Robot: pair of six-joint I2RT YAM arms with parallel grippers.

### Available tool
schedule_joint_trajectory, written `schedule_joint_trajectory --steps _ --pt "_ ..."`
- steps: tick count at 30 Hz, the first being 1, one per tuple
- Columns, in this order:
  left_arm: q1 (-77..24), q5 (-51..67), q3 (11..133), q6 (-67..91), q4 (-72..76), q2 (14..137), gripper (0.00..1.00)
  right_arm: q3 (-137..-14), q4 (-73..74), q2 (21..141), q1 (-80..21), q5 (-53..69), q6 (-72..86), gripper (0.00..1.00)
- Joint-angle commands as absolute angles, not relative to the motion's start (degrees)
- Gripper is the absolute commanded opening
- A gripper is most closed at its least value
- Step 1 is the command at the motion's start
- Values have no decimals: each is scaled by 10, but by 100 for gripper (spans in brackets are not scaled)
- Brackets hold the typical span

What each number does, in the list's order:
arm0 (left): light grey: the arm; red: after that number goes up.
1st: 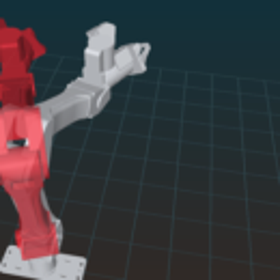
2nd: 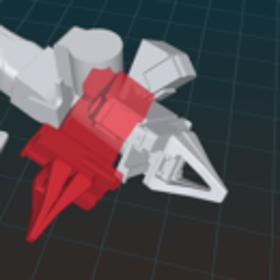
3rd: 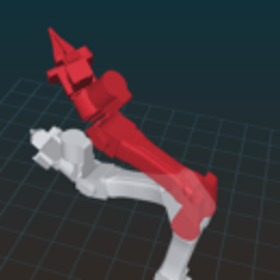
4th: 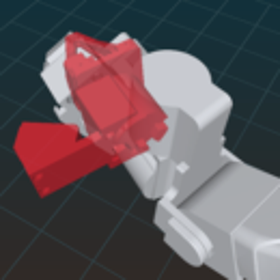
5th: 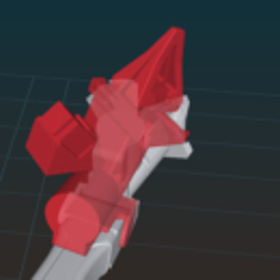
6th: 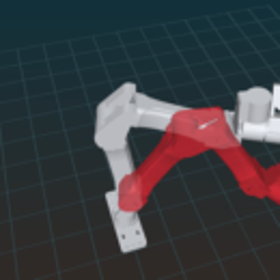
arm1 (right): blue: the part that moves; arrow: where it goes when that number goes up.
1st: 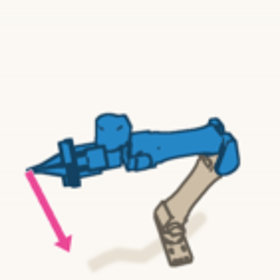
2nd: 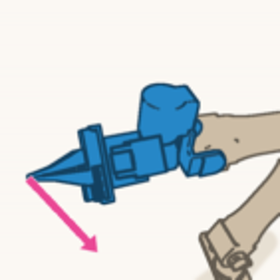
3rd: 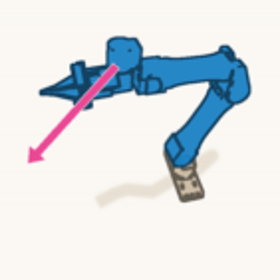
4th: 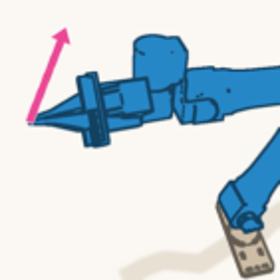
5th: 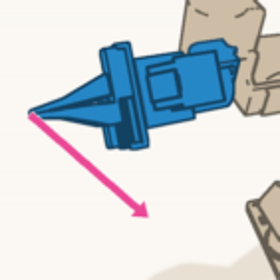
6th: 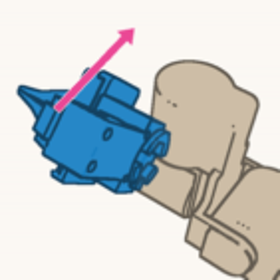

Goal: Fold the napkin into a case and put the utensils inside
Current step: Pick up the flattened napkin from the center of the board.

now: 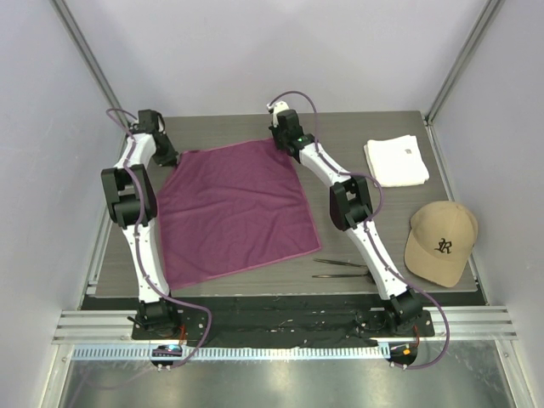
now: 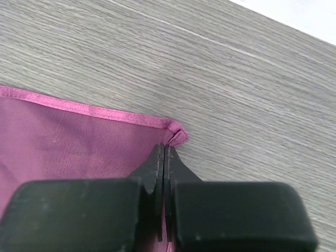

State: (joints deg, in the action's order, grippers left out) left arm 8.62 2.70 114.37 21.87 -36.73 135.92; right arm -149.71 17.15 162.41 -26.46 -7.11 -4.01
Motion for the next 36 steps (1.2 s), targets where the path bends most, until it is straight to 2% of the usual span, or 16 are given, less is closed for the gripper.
schedule_joint_trajectory --steps 1,7,18,22,36 --pt "86 40 1143 224 -364 1303 0 -1497 130 1586 -262 -81 -55 1" --pt "86 50 1119 229 -345 1264 0 -1439 59 1529 -256 -41 -49 1" --pt "86 34 1071 275 -320 1186 0 -1372 63 1449 -241 -39 -2 1" --pt "86 4 1033 281 -316 1149 0 -1342 63 1420 -239 -35 -1 1" --pt "87 11 915 348 -313 1041 0 -1231 74 1334 -235 -11 60 1"
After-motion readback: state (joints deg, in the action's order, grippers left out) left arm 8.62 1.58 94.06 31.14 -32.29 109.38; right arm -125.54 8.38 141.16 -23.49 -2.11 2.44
